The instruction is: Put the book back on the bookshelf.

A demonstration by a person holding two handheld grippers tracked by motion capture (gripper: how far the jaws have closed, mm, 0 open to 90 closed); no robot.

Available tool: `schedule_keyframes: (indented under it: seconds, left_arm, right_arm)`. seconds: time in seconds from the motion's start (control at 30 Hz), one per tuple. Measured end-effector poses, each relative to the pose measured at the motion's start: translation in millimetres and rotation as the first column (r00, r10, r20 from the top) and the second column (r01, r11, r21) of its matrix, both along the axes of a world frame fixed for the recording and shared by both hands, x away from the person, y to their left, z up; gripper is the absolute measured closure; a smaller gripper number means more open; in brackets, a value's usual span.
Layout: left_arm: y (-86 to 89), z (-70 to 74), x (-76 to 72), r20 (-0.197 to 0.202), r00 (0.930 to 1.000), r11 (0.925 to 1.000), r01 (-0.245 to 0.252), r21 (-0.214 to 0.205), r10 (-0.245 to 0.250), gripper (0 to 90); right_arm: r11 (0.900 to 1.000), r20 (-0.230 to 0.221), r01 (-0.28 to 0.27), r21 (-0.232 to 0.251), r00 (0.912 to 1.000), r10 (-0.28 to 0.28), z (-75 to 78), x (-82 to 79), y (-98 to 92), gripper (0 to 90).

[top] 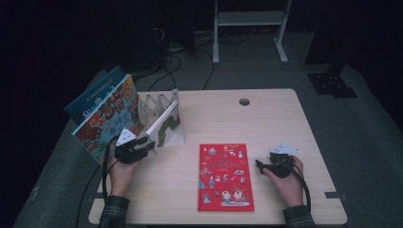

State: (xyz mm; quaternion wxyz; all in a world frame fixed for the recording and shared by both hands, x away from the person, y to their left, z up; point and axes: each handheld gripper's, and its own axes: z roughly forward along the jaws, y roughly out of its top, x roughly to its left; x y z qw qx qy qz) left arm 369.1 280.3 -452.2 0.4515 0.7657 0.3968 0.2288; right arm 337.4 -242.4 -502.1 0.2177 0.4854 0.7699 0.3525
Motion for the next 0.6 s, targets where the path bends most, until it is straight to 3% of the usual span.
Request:
schedule_keyframes:
  seconds: [0.1,0.13,0.33,0.6]
  left_arm:
    - [4.0,-4.8,0.0,-0.027,0.9994,0.9997,0.021,0.016,-0.020,60.7]
    - [3.7,-6.2,0.5,-0.035,0.9989,0.9995,0.030,0.004,-0.030,63.5]
    - [0.3,-7.7,1.5,-0.034,0.9981,0.9987,0.051,0.005,-0.051,73.7]
    - [-13.7,-6.3,0.6,-0.051,0.9935,0.9948,0.101,-0.013,-0.102,72.7]
  right_arm:
    - [1.0000,0.000,0.000,0.000,1.0000,0.000,0.0,0.0,0.0,28.9]
    - [1.0000,0.000,0.000,0.000,1.0000,0.000,0.0,0.0,0.0,28.9]
    - [1.0000,0.000,0.000,0.000,1.0000,0.000,0.0,0.0,0.0,28.9]
    - [1.0000,0.000,0.002,0.000,1.0000,-0.002,0.0,-0.2,0.3,28.9]
